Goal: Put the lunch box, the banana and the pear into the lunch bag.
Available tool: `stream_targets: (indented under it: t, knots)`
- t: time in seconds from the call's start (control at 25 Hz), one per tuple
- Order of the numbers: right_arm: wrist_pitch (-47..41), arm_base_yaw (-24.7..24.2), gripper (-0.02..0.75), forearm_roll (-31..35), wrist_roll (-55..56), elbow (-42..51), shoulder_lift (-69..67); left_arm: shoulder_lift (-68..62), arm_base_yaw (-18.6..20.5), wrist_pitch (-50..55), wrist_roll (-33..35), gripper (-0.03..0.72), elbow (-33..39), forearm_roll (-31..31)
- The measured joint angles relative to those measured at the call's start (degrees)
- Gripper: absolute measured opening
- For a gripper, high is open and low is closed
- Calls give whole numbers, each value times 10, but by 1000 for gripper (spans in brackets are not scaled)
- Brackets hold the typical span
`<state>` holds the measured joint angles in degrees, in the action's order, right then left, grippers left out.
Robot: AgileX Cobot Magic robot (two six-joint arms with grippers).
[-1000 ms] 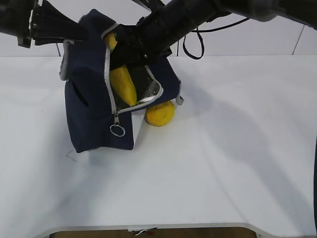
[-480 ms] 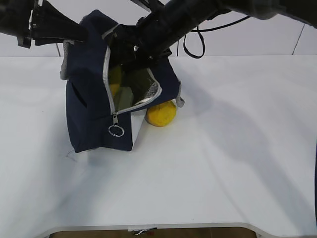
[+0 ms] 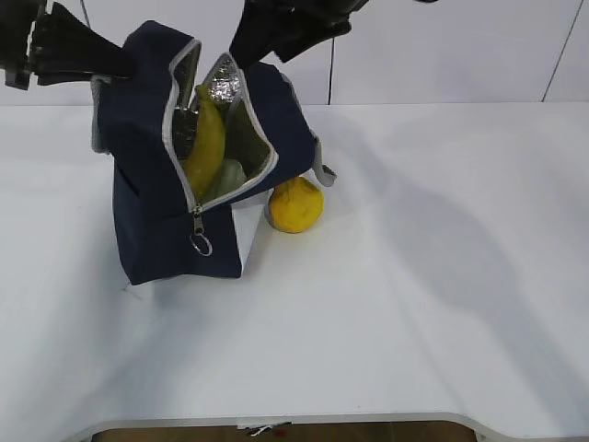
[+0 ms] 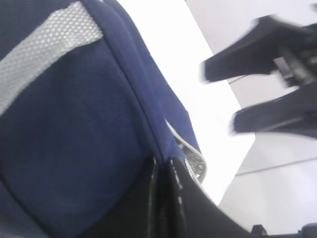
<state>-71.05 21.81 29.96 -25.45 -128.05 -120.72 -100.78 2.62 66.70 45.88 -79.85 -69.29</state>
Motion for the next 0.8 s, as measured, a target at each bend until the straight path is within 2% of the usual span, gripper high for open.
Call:
stream_targets:
  t: [0.12,0.4,0.8]
  knots:
    - [-5,0,537,-70,36,0,18,0,22,0,-3,1,0,11]
    - [-7,0,537,-217,104,1,11,1,61,-6,-38,1,0,86]
    - [-7,0,510,-223,125,91,-12,1,65,-19,-39,1,0,111]
